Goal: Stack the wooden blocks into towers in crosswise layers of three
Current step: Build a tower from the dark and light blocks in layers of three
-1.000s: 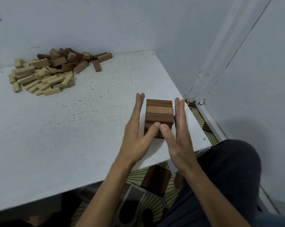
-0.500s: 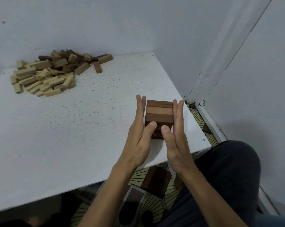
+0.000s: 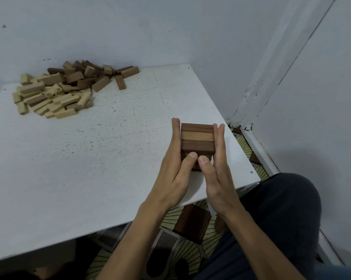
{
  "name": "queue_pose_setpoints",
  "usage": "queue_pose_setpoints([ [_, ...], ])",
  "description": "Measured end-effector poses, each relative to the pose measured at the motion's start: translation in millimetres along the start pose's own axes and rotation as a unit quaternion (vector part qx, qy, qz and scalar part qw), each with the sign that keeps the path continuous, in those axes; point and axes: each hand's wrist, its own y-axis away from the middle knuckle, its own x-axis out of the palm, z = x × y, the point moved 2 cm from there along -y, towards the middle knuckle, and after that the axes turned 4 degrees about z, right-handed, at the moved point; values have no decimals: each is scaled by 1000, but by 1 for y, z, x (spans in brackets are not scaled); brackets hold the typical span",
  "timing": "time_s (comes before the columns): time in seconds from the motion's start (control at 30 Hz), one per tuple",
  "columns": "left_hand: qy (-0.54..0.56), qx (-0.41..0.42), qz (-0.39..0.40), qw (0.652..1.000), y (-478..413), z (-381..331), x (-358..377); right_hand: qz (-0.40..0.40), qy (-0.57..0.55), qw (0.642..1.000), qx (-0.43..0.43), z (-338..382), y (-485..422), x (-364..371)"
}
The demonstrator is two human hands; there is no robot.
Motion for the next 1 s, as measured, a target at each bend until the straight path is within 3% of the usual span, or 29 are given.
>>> queue_pose_setpoints([
  [0.23,-46,0,12,999,-8,4,-28,0,41,998,37,-7,-11,-31],
  [0.4,-49,-20,113,992,-27,4,-60,131,69,987,55,-6,-30,-68],
  [0.5,-52,-34,153,986,-42,6,-70,165,83,981,67,-5,-43,-74],
  [0.7,-74,-30,200,976,-53,4,-64,163,74,982,55,-6,-49,-65],
  [1.0,-60,-19,176,982,-54,9,-61,131,76,987,50,-11,-50,-63],
])
